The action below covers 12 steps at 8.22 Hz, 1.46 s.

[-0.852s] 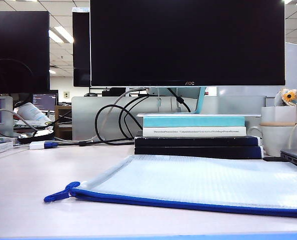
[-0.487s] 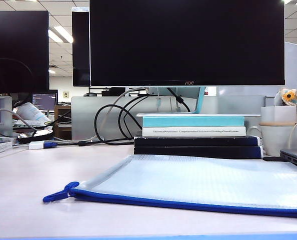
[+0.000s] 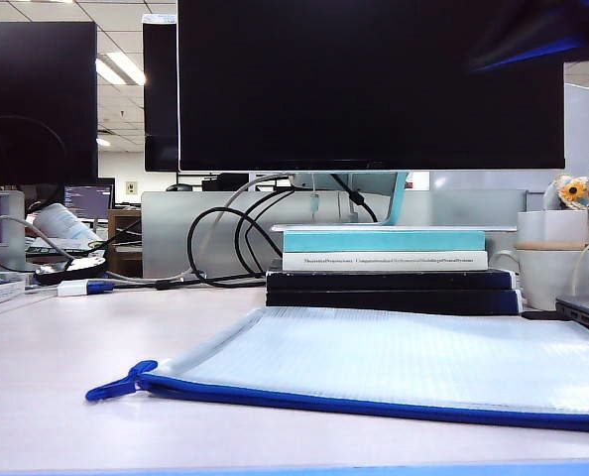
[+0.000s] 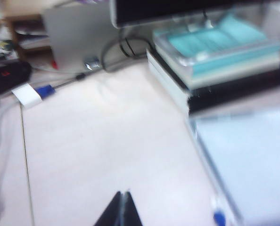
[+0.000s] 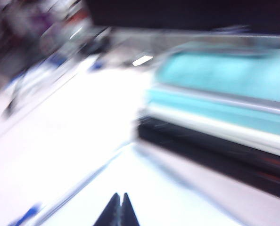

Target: Pick up the transparent plastic file bag with a blue zipper and close its zipper.

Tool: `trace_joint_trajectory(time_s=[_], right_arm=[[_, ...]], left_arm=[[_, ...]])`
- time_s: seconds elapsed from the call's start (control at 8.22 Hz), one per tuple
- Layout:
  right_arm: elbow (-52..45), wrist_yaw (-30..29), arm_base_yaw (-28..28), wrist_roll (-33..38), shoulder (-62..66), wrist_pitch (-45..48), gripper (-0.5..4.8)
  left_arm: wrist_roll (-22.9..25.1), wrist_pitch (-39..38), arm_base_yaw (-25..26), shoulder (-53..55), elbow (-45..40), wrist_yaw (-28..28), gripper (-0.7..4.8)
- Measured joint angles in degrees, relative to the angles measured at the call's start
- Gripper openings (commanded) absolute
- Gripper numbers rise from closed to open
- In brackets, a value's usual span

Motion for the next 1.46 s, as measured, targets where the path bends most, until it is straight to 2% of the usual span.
trace_joint_trajectory(time_s=[0.12,0.24,0.49,0.61,0.73,0.85,0.97,1.1,1.22,1.34,1.46], right_arm=[[2.16,-1.42,3.65,-2.23,4.83,-1.25,-0.01],[4.46,-3.34,7.28,-5.51,9.64,-3.13,-0.01],[8.81,-4.28,13.2,-11.78,17.42,-9.01,0.0],[10.43,-5.73,15.52,-12.81,20.68,-9.73,0.27],[14.08,-9.57,21.14,-14.8,27.36,-10.62,1.18],[26.47,-8.2,31.36,-30.1,49.48,-19.37,1.23],[26.51,-5.57,32.3,-30.16,52.96,-13.68,1.27],[26.6,-1.97,33.7,-33.68,55.17,-8.87,1.27],[26.62,-1.6,33.77,-33.86,55.3,-7.98,1.27],[26.71,-1.18,33.99,-33.94,56.85,-8.57,0.79],[26.73,-0.7,34.1,-34.12,57.07,-8.5,-0.03]], left_arm=[[4.79,-2.97,0.0,4.24,4.0,1.92,-0.06],[7.58,-4.11,-0.02,6.69,5.9,2.14,-0.06],[8.76,-4.5,-0.02,10.78,6.34,-2.99,-0.06],[8.7,-5.6,-0.02,12.66,6.34,-5.99,-0.06],[8.55,-9.53,-0.96,15.69,6.32,-7.3,-0.06],[20.13,-21.11,-12.79,16.31,6.34,-11.39,-0.05],[20.11,-21.05,-12.79,16.31,6.34,-11.39,0.67],[20.06,-20.31,-12.79,16.31,6.34,-11.26,0.67],[20.06,-19.69,-12.79,16.31,6.34,-11.21,0.67],[20.06,-19.5,-12.79,16.31,6.34,-11.21,0.67],[20.06,-19.08,-12.79,16.31,6.34,-11.21,0.67]])
